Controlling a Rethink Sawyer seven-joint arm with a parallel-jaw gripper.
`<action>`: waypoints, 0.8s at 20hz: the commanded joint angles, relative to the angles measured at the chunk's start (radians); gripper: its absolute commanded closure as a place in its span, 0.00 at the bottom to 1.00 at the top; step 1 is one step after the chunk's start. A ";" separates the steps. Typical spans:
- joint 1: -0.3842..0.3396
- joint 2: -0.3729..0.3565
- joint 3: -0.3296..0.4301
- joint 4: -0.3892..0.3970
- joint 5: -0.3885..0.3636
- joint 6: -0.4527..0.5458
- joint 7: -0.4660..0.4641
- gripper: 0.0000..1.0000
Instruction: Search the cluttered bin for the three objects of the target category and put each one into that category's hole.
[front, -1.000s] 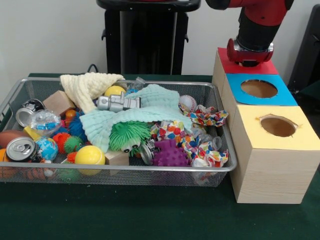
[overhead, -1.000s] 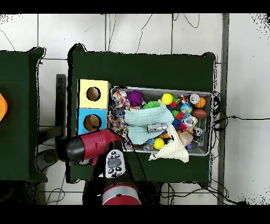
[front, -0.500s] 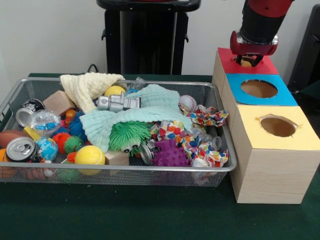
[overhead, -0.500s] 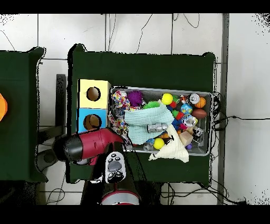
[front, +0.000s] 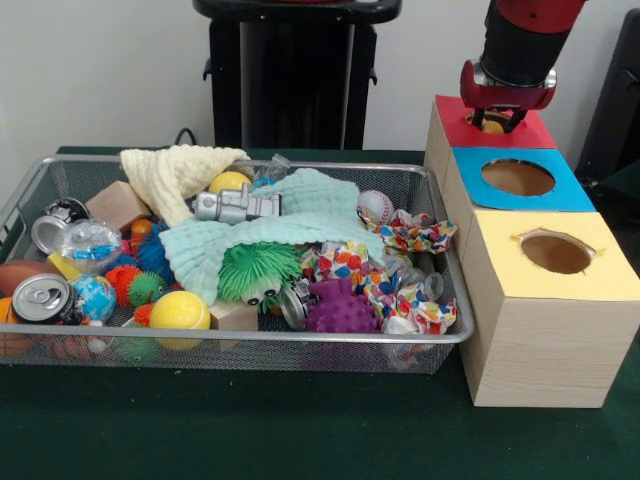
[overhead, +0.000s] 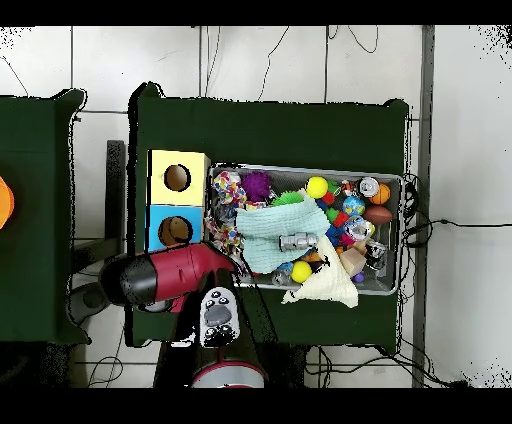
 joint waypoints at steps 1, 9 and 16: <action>-0.076 -0.051 0.016 -0.058 0.024 0.007 0.070 0.00; -0.072 -0.043 0.016 -0.062 0.024 -0.006 0.078 0.00; -0.074 -0.032 0.017 -0.061 0.019 -0.026 0.078 0.00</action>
